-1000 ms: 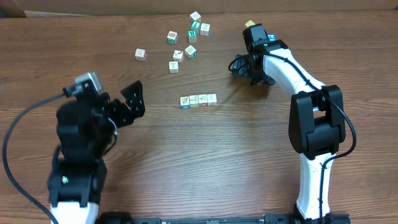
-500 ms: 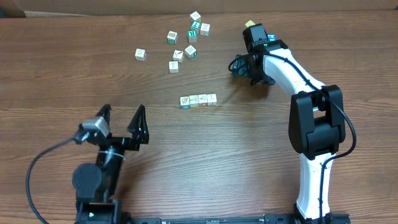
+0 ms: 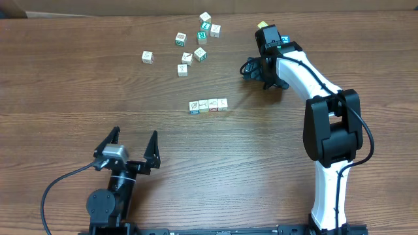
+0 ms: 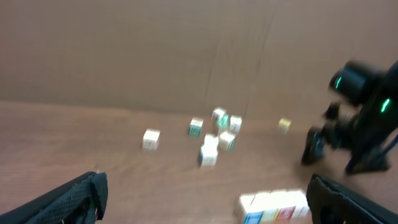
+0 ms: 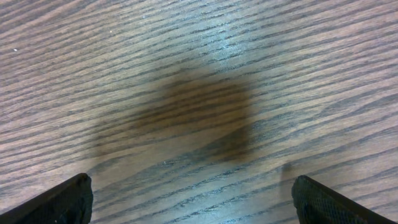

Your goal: Form a horizontal line

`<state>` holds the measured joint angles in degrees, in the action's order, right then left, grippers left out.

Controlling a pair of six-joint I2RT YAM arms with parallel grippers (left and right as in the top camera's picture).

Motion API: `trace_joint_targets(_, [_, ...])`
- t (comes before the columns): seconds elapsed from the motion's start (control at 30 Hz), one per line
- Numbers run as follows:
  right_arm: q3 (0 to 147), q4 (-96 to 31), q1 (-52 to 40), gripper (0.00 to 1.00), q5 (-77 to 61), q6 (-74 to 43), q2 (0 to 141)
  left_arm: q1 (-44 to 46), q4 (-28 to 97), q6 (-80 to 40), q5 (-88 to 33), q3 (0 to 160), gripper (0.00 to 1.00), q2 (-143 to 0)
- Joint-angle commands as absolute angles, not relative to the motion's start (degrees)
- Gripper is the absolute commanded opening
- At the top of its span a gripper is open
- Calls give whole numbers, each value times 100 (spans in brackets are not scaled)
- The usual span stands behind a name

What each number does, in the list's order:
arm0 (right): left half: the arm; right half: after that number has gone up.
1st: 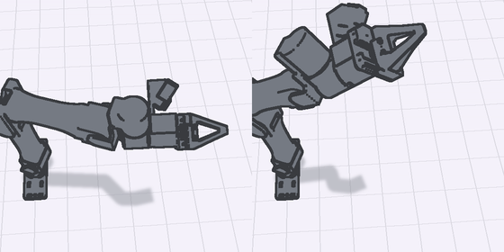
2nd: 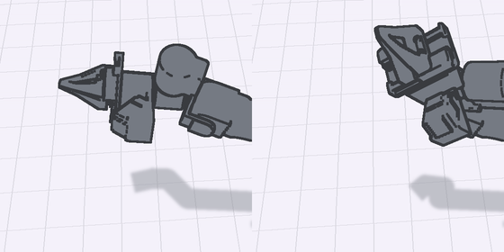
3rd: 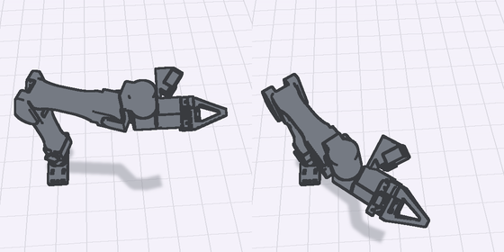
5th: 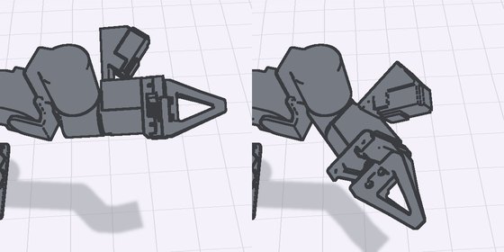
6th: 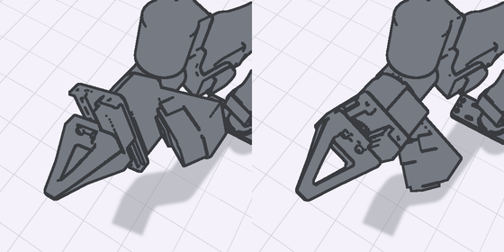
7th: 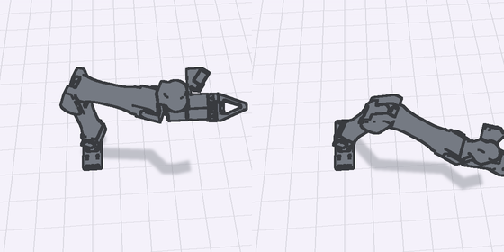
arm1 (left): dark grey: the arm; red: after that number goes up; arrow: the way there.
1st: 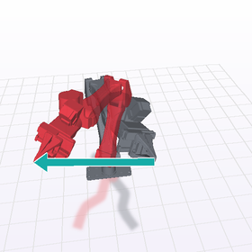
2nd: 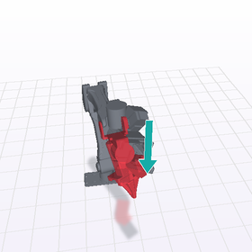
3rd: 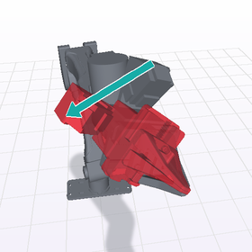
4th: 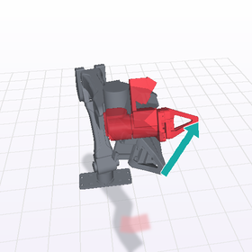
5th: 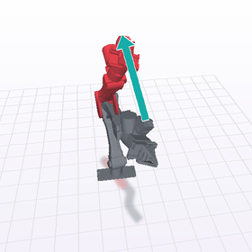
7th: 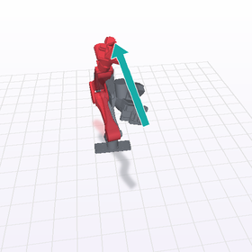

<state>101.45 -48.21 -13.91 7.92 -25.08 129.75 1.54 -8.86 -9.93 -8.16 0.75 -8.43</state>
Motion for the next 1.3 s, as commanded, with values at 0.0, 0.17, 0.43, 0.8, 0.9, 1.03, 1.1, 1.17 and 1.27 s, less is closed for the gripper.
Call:
trace_joint_targets(0.0, [10121, -4805, -1406, 100, 854, -2510, 12886, 189, -333, -95, -840, 27, 99, -495])
trace_joint_targets(0.17, [10121, -4805, -1406, 100, 854, -2510, 12886, 189, 360, 176, -784, 25, 100, -10])
trace_joint_targets(0.43, [10121, -4805, -1406, 100, 854, -2510, 12886, 191, 384, 115, -731, 27, 99, -25])
trace_joint_targets(0.8, [10121, -4805, -1406, 100, 854, -2510, 12886, 191, 384, 117, -709, 27, 100, -25])
trace_joint_targets(0.9, [10121, -4805, -1406, 100, 854, -2510, 12886, 191, 384, 117, -709, 27, 100, -25])
trace_joint_targets(1.03, [10121, -4805, -1406, 100, 854, -2510, 12886, 191, 384, 117, -709, 27, 100, -25])
trace_joint_targets(1.1, [10121, -4805, -1406, 100, 854, -2510, 12886, 191, 384, 117, -709, 27, 100, -25])
trace_joint_targets(1.17, [10121, -4805, -1406, 100, 854, -2510, 12886, 191, 384, 117, -709, 27, 100, -25])
trace_joint_targets(1.27, [10121, -4805, -1406, 100, 854, -2510, 12886, 191, 384, 117, -709, 27, 99, -25])
